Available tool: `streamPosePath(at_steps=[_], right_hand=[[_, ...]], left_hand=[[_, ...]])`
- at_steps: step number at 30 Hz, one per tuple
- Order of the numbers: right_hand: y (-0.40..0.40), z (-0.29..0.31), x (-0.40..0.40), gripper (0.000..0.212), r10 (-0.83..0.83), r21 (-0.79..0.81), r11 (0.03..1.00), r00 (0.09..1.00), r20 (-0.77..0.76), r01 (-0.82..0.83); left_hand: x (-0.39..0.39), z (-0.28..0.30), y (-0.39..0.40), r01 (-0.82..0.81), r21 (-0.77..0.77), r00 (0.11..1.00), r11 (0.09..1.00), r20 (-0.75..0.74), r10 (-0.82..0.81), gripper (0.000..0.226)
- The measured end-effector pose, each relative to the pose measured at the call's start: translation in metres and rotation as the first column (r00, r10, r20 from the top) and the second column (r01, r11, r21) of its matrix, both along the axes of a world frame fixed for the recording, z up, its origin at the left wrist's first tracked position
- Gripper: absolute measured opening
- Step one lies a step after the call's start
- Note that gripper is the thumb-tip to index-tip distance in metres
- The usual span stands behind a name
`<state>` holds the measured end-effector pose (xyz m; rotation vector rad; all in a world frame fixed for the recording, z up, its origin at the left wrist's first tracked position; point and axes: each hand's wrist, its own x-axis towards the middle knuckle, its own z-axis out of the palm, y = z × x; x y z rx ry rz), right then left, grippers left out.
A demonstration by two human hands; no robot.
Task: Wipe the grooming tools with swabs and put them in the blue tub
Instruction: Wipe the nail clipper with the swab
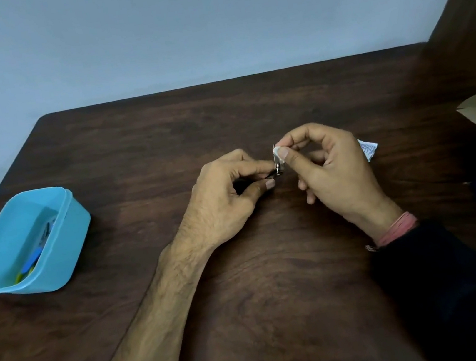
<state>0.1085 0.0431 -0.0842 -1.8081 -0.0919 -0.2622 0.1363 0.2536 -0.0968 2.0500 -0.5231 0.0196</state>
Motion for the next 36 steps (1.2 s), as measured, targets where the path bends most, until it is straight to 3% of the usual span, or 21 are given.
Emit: streamPosePath(at_steps=[11,14,20,25,36], right_hand=[[-0.005,-0.006,0.007,0.002,0.079,0.040,0.996,0.996,0.042,-0.080],[-0.007,-0.007,0.009,0.002,0.129,0.088,0.987,0.990,0.049,-0.133],[-0.006,-0.008,0.010,0.007,0.061,0.187,0.980,0.998,0.008,-0.062],[-0.005,-0.007,0.009,0.005,0.092,0.249,0.964,0.996,0.017,-0.093],[-0.003,-0.008,0.002,0.014,-0.009,0.013,1.000,0.994,0.112,0.008]], left_hand=[[-0.001,0.003,0.001,0.049,0.030,0.999,0.998,0.022,-0.050,0.022],[-0.003,0.007,0.001,0.096,-0.046,0.995,0.994,-0.023,-0.097,0.020],[-0.003,0.011,0.000,-0.016,-0.275,0.992,0.961,-0.121,-0.018,0.019],[-0.003,0.012,-0.002,-0.027,-0.406,0.985,0.914,-0.166,-0.045,0.025],[-0.002,0.013,-0.001,-0.038,-0.419,0.960,0.907,-0.268,-0.084,0.029]])
